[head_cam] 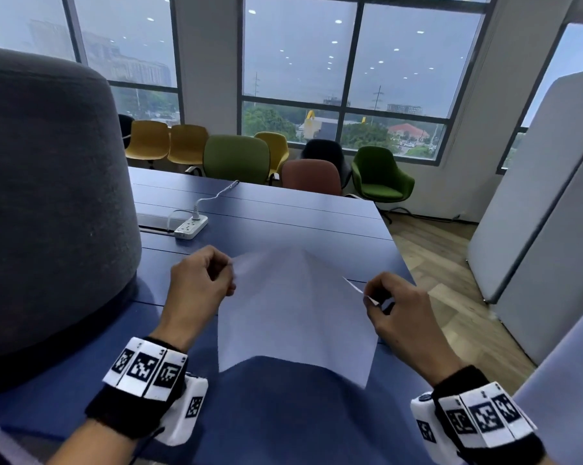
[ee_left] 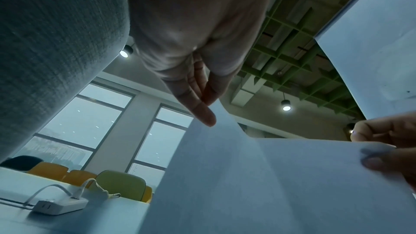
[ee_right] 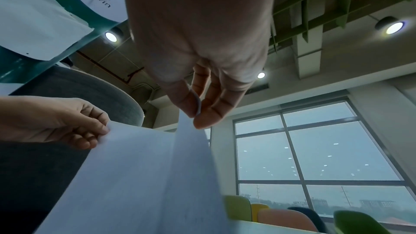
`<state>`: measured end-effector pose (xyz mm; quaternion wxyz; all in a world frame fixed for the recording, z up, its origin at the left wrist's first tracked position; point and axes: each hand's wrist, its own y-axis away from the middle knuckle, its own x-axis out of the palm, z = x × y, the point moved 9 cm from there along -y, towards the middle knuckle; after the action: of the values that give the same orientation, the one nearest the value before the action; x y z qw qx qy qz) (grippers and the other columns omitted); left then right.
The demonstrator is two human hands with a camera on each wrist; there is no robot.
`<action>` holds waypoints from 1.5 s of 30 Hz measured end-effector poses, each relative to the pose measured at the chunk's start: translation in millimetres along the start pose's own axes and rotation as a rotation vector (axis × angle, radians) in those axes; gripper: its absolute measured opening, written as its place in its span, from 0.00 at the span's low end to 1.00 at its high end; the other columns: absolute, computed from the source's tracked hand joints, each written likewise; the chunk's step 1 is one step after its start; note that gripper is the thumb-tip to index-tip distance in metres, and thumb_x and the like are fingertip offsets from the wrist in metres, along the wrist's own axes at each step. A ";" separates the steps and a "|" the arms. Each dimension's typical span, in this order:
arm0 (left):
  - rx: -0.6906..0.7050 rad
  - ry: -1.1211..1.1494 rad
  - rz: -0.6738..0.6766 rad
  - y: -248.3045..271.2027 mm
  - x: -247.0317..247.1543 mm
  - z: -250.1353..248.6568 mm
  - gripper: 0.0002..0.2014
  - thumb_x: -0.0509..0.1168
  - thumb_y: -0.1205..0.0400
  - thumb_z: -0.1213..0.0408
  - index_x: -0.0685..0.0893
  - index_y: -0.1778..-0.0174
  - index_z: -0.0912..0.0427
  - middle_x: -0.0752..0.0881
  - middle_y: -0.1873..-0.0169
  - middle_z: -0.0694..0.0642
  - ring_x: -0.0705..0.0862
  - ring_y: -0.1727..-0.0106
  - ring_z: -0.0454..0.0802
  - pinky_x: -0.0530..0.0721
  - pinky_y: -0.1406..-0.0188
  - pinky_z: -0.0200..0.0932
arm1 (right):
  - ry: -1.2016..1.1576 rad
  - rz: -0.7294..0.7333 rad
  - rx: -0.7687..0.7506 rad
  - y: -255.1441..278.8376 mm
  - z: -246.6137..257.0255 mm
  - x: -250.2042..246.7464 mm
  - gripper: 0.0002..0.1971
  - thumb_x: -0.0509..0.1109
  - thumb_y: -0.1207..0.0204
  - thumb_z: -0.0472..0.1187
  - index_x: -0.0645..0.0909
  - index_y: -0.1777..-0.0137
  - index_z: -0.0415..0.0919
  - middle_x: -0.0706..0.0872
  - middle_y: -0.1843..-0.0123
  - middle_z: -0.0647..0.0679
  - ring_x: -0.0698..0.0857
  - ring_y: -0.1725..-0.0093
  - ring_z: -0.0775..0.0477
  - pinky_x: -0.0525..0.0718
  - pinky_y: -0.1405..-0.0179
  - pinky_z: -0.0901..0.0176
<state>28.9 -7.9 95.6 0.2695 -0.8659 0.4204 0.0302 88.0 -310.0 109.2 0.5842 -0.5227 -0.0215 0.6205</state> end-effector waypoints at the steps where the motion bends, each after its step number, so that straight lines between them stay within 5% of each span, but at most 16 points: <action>1: 0.000 0.001 -0.002 0.9 0.3 1.5 0.09 0.68 0.20 0.74 0.83 0.63 0.57 0.88 0.74 0.54 0.90 0.71 0.50 0.88 0.66 0.39 | -0.004 0.000 0.001 1.3 -0.7 0.8 0.14 0.75 0.33 0.25 0.79 0.63 0.46 0.84 0.65 0.53 0.82 0.61 0.53 0.76 0.67 0.76; 5: 0.013 0.026 -0.019 -4.4 -3.6 3.4 0.08 0.68 0.19 0.74 0.83 0.62 0.58 0.89 0.72 0.55 0.90 0.70 0.50 0.89 0.63 0.44 | -0.045 -0.054 0.006 -2.3 1.2 -8.2 0.09 0.75 0.32 0.26 0.81 0.61 0.40 0.85 0.64 0.51 0.82 0.60 0.54 0.74 0.66 0.80; 8: -0.015 -0.011 0.031 -2.6 3.9 8.9 0.07 0.68 0.19 0.74 0.83 0.61 0.60 0.89 0.72 0.56 0.89 0.72 0.49 0.90 0.62 0.47 | -0.008 0.038 0.025 0.3 -4.5 4.8 0.11 0.75 0.31 0.28 0.80 0.62 0.45 0.84 0.65 0.54 0.82 0.60 0.53 0.78 0.66 0.71; 14: -0.011 -0.014 0.030 -3.1 7.3 10.8 0.07 0.68 0.19 0.73 0.83 0.62 0.59 0.89 0.72 0.55 0.89 0.71 0.48 0.89 0.63 0.43 | -0.061 -0.023 0.073 -1.6 -14.9 3.0 0.08 0.75 0.30 0.30 0.81 0.62 0.42 0.85 0.66 0.53 0.83 0.61 0.54 0.77 0.68 0.73; 17: -0.002 -0.020 0.051 -11.0 11.7 4.9 0.07 0.68 0.19 0.74 0.83 0.62 0.60 0.88 0.73 0.55 0.89 0.73 0.48 0.89 0.65 0.41 | -0.103 0.102 0.161 0.5 -34.2 18.6 0.07 0.78 0.31 0.36 0.82 0.59 0.45 0.86 0.63 0.54 0.84 0.60 0.56 0.77 0.66 0.73; 22: 0.028 -0.054 0.067 -53.9 10.0 -10.0 0.04 0.67 0.21 0.78 0.84 0.58 0.67 0.88 0.73 0.60 0.89 0.74 0.51 0.91 0.66 0.46 | -0.247 0.047 0.320 -2.0 -84.1 1.9 0.15 0.80 0.32 0.49 0.82 0.48 0.49 0.87 0.55 0.55 0.86 0.56 0.55 0.86 0.57 0.61; 25: 0.040 -0.163 0.070 -86.6 19.1 -14.6 0.04 0.67 0.23 0.78 0.85 0.60 0.67 0.88 0.73 0.61 0.89 0.74 0.51 0.90 0.68 0.42 | 0.018 0.214 0.368 5.6 -133.4 20.6 0.13 0.78 0.29 0.47 0.83 0.49 0.43 0.87 0.53 0.47 0.85 0.57 0.52 0.84 0.52 0.59; 28: 0.006 -0.239 0.120 -107.3 43.5 2.5 0.06 0.65 0.25 0.79 0.85 0.65 0.68 0.88 0.73 0.65 0.88 0.77 0.53 0.91 0.64 0.48 | 0.283 0.516 0.438 25.3 -180.0 55.1 0.17 0.76 0.28 0.49 0.81 0.43 0.42 0.82 0.44 0.45 0.83 0.46 0.49 0.75 0.47 0.64; 30: -0.058 -0.240 0.185 -114.1 62.9 25.8 0.07 0.63 0.25 0.81 0.83 0.66 0.69 0.87 0.73 0.69 0.86 0.79 0.53 0.91 0.56 0.55 | 0.316 0.634 0.486 36.7 -197.2 72.1 0.21 0.75 0.27 0.52 0.78 0.38 0.44 0.77 0.41 0.46 0.80 0.39 0.47 0.76 0.40 0.61; 33: -0.134 -0.243 0.258 -123.3 78.7 51.7 0.09 0.63 0.25 0.83 0.81 0.67 0.68 0.87 0.72 0.71 0.87 0.73 0.62 0.91 0.62 0.61 | 0.335 0.708 0.470 40.9 -201.6 90.4 0.22 0.74 0.26 0.48 0.76 0.34 0.45 0.76 0.39 0.45 0.79 0.37 0.44 0.78 0.36 0.56; 38: -0.263 -0.235 0.314 -156.0 85.0 65.2 0.09 0.63 0.24 0.87 0.81 0.67 0.72 0.85 0.80 0.65 0.83 0.85 0.48 0.86 0.79 0.41 | 0.290 0.683 0.486 31.7 -208.9 100.7 0.15 0.66 0.31 0.29 0.81 0.45 0.40 0.82 0.48 0.44 0.84 0.48 0.41 0.83 0.52 0.57; 45: -0.393 -0.200 0.362 -197.8 120.4 88.6 0.09 0.63 0.24 0.88 0.81 0.68 0.75 0.81 0.87 0.59 0.81 0.87 0.48 0.86 0.82 0.41 | 0.191 0.516 0.548 -29.3 -225.8 98.8 0.12 0.79 0.33 0.41 0.84 0.52 0.37 0.85 0.60 0.47 0.84 0.59 0.48 0.80 0.61 0.63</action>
<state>269.2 49.1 73.8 0.1268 -0.8050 0.5257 0.2439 283.3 -358.7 -36.0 0.5261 -0.3911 0.3319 0.6783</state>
